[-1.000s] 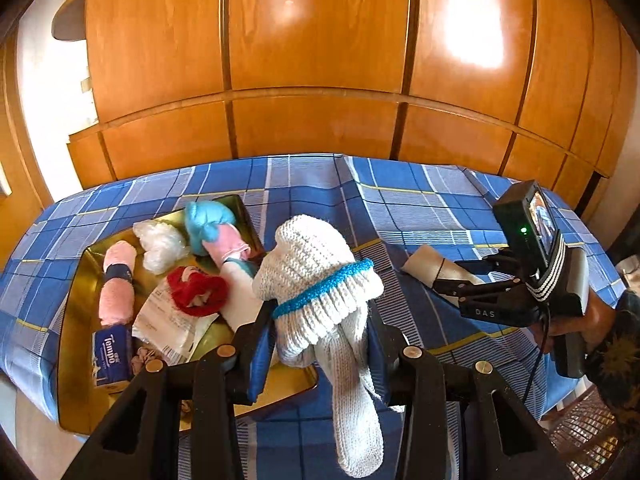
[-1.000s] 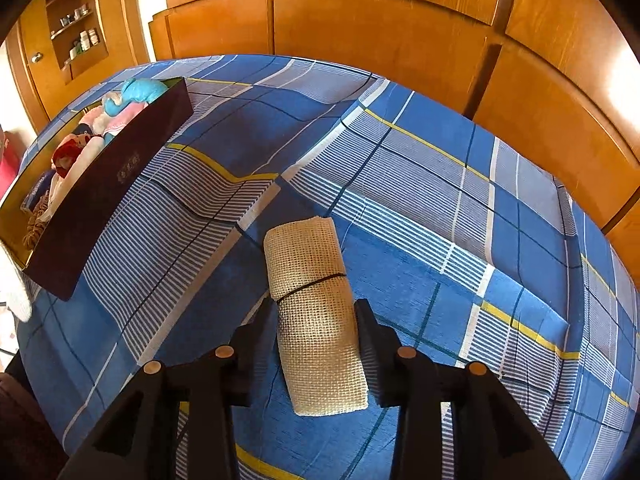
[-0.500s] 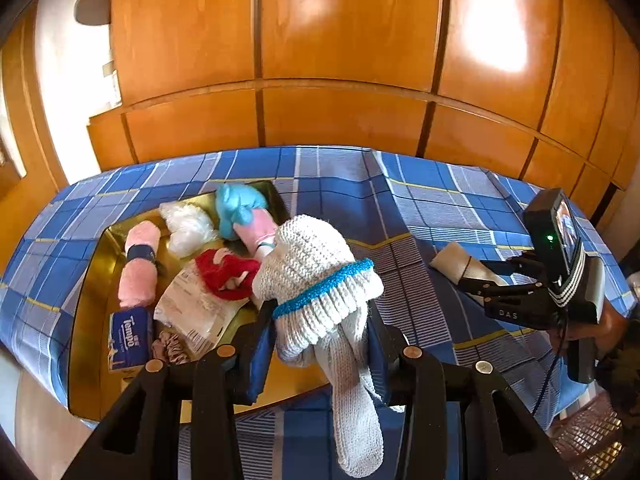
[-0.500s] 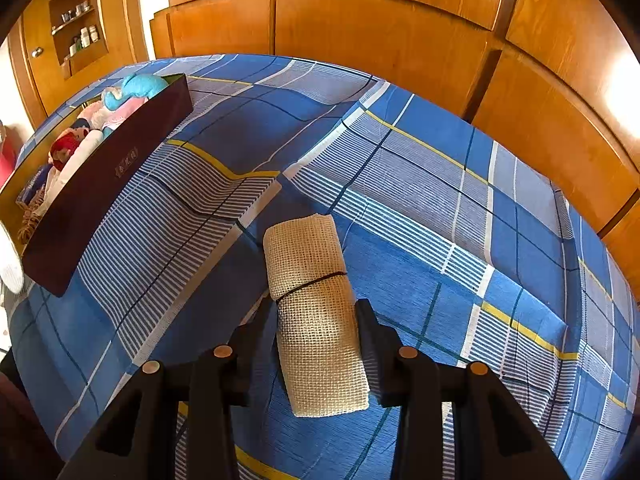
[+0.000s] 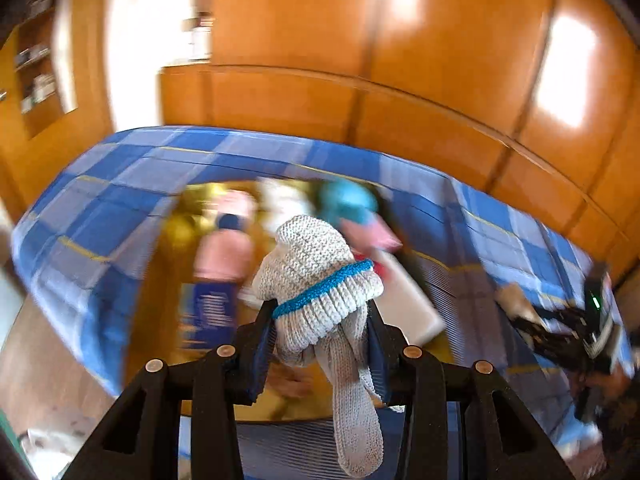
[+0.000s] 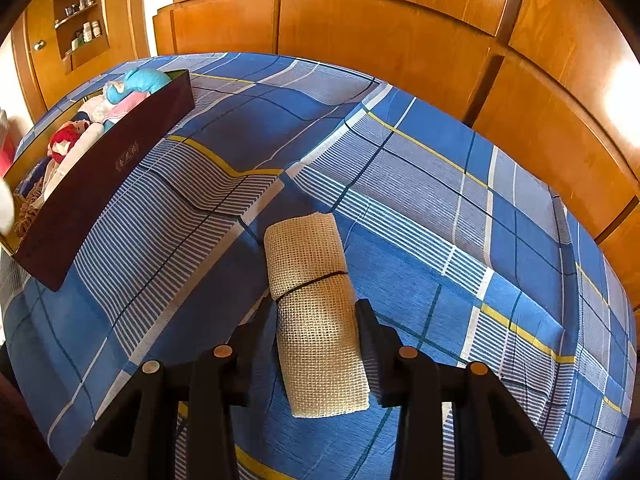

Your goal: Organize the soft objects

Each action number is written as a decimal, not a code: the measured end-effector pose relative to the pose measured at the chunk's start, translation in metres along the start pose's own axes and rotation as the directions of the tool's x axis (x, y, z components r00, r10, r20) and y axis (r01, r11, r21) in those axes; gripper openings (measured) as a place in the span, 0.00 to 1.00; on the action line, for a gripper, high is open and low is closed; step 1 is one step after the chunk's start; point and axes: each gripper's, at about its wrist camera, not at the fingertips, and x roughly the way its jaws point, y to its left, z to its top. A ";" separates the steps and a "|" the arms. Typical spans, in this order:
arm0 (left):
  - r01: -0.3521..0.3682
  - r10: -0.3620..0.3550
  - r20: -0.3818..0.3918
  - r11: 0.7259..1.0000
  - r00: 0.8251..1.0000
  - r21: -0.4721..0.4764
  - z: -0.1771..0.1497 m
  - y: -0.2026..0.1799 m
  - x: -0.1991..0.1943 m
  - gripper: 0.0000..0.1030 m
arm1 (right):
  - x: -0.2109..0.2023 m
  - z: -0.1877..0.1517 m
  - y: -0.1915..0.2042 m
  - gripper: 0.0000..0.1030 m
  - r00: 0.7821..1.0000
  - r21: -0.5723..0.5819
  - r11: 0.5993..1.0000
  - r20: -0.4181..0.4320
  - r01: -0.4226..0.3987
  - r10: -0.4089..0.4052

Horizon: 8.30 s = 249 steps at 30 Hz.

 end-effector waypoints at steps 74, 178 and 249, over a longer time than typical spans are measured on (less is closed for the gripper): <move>-0.175 0.177 0.053 0.984 0.983 -0.036 -0.012 0.030 0.006 0.67 | 0.003 0.000 0.014 0.39 0.995 0.021 0.995 -0.033 0.094 -0.094; -0.306 0.326 0.159 0.942 0.932 -0.137 -0.030 0.023 -0.039 1.00 | -0.073 0.057 0.213 0.49 0.956 0.032 0.996 0.283 -0.083 0.071; -0.297 0.315 0.162 0.947 0.935 -0.125 -0.035 0.021 -0.039 0.99 | -0.072 0.055 0.214 0.49 0.958 0.032 0.996 0.278 -0.089 0.076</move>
